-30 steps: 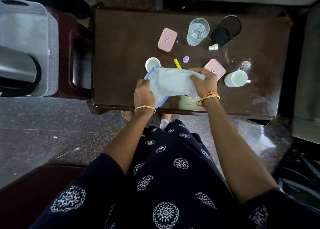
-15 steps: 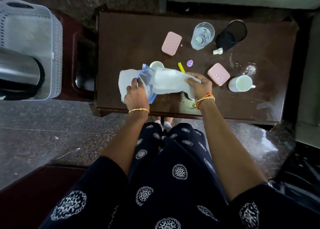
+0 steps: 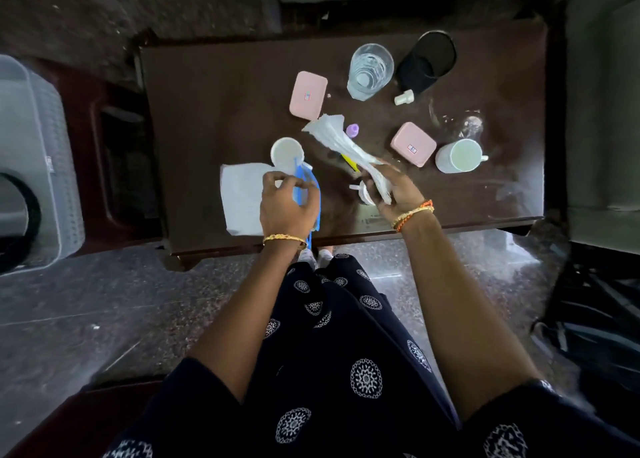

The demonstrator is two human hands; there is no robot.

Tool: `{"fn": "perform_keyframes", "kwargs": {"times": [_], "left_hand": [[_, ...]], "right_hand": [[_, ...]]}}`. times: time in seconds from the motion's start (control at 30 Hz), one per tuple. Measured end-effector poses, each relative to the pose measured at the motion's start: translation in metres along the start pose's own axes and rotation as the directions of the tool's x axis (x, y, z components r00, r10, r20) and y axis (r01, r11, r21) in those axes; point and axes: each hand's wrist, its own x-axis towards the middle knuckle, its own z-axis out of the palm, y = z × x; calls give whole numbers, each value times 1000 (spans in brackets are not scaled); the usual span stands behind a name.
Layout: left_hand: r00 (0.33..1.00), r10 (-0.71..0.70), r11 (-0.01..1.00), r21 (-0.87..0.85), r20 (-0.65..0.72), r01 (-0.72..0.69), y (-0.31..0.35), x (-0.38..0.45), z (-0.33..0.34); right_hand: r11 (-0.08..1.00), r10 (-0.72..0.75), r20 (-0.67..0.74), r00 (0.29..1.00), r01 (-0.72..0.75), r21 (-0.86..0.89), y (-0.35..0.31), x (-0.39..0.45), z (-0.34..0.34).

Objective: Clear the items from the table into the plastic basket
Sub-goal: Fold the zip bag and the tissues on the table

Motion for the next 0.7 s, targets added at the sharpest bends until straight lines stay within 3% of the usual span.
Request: {"fn": "perform_keyframes", "kwargs": {"times": [0.1,0.2,0.27,0.33,0.4,0.5,0.53,0.6,0.7], "left_hand": [[986,-30,952,-297,164,79,25,3,-7],[903,-33,785,-548,428,288,51,6,-15],[879,-24,707,-614,476,352,62,9,-14],[868,-77,674,-616,490,408,68,14,-13],[852,-140,703,-555,505,444,72,17,-12],[836,-188,777,-442,516,448,72,19,-8],[832,-182,794,-422,524,439,72,20,-5],[802,-181,799,-391,569,458,77,21,-1],[618,-159,724,-335,770,603,91,20,-2]], "right_hand": [[986,46,19,999,-49,157,5,-9,-1],[982,87,15,996,-88,168,15,-13,3],[988,97,-5,995,-96,119,20,-15,5],[994,106,9,994,-106,3,24,-16,7],[980,96,-51,994,-104,-170,23,-17,9],[850,-193,-161,968,83,-520,16,-16,10],[803,-282,-123,952,164,-574,12,-16,9],[769,-303,15,953,253,-586,7,-20,11],[736,-181,205,962,270,-621,3,-23,14]]}}
